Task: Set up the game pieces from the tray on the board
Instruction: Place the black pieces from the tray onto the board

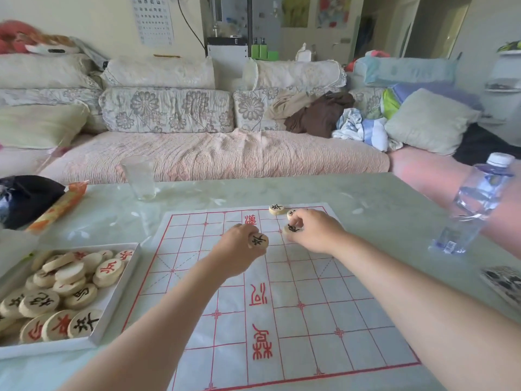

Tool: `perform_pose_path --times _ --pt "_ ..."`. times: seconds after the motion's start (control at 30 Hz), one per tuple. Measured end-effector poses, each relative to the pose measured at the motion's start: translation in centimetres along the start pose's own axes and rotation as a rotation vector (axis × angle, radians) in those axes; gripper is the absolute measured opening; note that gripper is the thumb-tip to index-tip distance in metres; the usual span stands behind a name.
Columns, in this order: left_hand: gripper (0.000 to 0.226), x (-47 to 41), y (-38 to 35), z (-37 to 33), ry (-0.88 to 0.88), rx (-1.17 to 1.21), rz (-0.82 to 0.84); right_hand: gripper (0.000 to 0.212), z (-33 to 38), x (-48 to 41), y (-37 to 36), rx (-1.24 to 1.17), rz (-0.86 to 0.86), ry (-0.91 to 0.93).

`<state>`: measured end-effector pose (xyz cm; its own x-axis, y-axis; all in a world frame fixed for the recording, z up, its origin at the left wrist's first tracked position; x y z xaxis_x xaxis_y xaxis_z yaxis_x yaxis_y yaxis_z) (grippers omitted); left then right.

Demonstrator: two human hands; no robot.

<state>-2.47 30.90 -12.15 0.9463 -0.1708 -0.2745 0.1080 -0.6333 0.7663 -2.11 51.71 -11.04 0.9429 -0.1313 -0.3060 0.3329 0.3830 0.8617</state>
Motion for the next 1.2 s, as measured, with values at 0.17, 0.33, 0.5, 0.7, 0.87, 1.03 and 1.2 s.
perform_pose_path --times 0.17,0.33,0.5,0.7,0.87,1.03,1.2 --pt "0.042 -4.0 -4.1 -3.9 -0.025 -0.012 0.02 0.025 -6.2 -4.3 0.3 0.075 -0.13 -0.05" --pt "0.034 -6.8 -6.8 -5.7 -0.004 -0.067 0.049 0.019 -10.6 -7.4 -0.8 0.076 -0.211 -0.174" --pt "0.028 -8.0 -7.8 -5.1 0.052 -0.051 0.055 0.021 -11.6 -9.9 -1.9 0.034 -0.276 -0.181" --pt "0.037 -8.2 -8.4 -3.8 0.025 -0.02 0.015 0.024 -11.8 -10.7 -3.3 0.174 -0.231 -0.153" --pt "0.045 -8.1 -8.3 -3.3 0.049 0.065 0.012 0.021 -10.8 -9.8 -2.4 0.108 -0.24 -0.16" --pt "0.045 -7.9 -8.0 -3.6 0.253 0.401 0.045 0.028 -6.9 -8.3 -1.3 -0.226 -0.143 -0.065" --pt "0.045 -7.4 -7.7 -3.0 0.382 0.524 0.029 0.029 -2.9 -6.1 -1.0 -0.442 0.104 0.031"
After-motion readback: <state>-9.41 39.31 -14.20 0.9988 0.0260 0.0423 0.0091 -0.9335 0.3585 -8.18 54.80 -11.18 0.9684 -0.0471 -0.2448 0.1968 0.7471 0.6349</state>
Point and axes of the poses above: each hand's wrist, its own x-axis away from the middle knuckle, its own y-axis out of the back of the hand, z = x × y, the point moved 1 cm from there along -x, towards the middle knuckle, and after that the axes turned 13 degrees about -z, right-handed, at the moved point
